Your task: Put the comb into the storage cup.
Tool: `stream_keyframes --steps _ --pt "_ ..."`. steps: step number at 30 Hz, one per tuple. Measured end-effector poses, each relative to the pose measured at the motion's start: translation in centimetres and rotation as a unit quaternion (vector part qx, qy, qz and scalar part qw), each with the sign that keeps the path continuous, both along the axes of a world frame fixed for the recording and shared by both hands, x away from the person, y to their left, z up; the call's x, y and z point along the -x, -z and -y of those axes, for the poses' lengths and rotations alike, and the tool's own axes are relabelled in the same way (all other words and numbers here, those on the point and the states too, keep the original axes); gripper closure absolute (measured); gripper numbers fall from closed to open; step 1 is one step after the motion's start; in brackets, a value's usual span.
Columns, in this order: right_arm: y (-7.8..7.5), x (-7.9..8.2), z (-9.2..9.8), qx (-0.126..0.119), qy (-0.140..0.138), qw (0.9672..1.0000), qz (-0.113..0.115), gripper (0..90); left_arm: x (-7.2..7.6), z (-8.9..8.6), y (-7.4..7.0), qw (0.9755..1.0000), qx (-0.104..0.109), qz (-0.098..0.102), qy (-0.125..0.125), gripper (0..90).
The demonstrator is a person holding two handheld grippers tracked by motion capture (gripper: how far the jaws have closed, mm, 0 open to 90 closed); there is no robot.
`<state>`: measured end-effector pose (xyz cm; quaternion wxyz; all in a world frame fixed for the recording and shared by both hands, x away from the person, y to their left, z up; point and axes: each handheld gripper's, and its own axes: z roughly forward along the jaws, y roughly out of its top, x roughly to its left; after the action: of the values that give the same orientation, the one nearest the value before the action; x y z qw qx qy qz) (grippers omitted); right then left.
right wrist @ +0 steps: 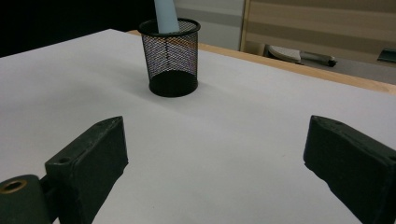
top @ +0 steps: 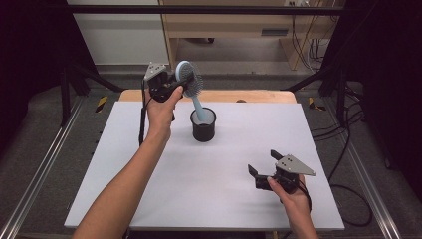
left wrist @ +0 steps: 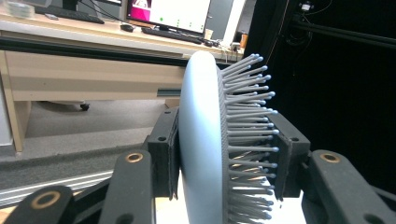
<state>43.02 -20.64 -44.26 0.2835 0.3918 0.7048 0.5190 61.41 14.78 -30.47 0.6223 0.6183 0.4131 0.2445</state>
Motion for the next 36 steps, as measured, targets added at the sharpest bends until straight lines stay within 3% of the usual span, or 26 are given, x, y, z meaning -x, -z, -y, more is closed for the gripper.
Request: stream_keyframes --steps 14,20,29,36 --pt "0.0 0.0 0.0 0.003 -0.003 1.0000 0.000 6.5 -0.1 0.5 0.8 0.9999 -0.010 -0.003 0.003 52.7" --pt "0.0 0.0 0.0 0.003 -0.004 1.0000 -0.005 6.5 -0.1 0.7 1.0 0.9996 -0.028 0.003 0.001 52.6" --pt "0.0 0.0 0.0 0.003 -0.005 1.0000 -0.006 6.4 -0.1 1.1 1.3 0.9995 -0.030 0.001 0.003 52.7" --pt "0.1 0.0 -0.1 0.006 -0.007 0.9999 -0.006 6.4 -0.2 1.0 2.3 0.9995 -0.028 -0.010 -0.004 52.6"
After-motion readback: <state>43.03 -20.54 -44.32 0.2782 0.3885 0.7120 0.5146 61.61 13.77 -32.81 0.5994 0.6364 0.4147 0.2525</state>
